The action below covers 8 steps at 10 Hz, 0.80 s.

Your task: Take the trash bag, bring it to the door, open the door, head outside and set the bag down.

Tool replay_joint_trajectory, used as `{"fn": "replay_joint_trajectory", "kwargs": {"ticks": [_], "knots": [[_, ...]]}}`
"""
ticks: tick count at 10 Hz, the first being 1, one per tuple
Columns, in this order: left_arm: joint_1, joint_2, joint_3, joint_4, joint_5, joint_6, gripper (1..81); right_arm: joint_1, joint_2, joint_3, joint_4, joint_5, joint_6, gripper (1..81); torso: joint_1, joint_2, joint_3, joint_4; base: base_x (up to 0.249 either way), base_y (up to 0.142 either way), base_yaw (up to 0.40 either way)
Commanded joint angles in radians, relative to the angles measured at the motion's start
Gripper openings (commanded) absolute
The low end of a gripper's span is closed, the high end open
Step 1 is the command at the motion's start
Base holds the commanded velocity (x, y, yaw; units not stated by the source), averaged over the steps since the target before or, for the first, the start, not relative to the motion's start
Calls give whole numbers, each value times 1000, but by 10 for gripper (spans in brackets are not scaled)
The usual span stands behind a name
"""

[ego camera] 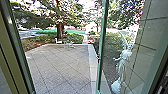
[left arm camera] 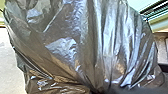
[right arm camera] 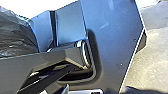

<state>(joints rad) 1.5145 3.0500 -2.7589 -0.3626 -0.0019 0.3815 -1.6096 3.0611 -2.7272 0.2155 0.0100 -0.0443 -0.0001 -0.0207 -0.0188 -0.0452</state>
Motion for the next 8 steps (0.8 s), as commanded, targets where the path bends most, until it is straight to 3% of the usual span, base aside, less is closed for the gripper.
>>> {"fn": "replay_joint_trajectory", "kwargs": {"ticks": [1,8], "knots": [[-47,4,4,7,63,5,10,41,1,5,-2,-64,-5,811,0,0,0,0,110,0,0],[-47,6,4,7,63,5,10,41,1,5,-2,-64,-5,811,0,-1,0,0,110,0,0]]}}
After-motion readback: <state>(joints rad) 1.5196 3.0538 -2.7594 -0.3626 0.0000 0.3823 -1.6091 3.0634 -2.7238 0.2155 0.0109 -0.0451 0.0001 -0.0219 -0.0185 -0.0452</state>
